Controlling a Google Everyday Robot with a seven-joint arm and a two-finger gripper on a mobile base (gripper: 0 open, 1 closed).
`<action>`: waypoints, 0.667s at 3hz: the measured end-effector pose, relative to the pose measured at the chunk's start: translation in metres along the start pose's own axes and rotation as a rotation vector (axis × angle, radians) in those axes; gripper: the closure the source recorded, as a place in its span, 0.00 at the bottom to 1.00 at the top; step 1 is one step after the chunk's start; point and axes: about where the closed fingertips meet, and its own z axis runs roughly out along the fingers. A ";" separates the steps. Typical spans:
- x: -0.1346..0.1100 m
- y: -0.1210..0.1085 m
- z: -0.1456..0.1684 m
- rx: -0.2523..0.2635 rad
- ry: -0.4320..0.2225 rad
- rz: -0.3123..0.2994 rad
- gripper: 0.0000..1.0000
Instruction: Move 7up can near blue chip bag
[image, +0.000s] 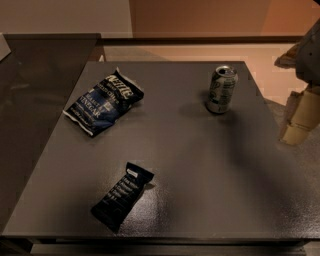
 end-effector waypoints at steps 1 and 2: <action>-0.002 -0.003 0.000 0.012 -0.004 0.006 0.00; -0.006 -0.017 0.008 0.037 -0.022 0.034 0.00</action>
Offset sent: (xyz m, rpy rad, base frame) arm 0.0466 0.0022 -0.0112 0.0513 -0.0575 -0.0778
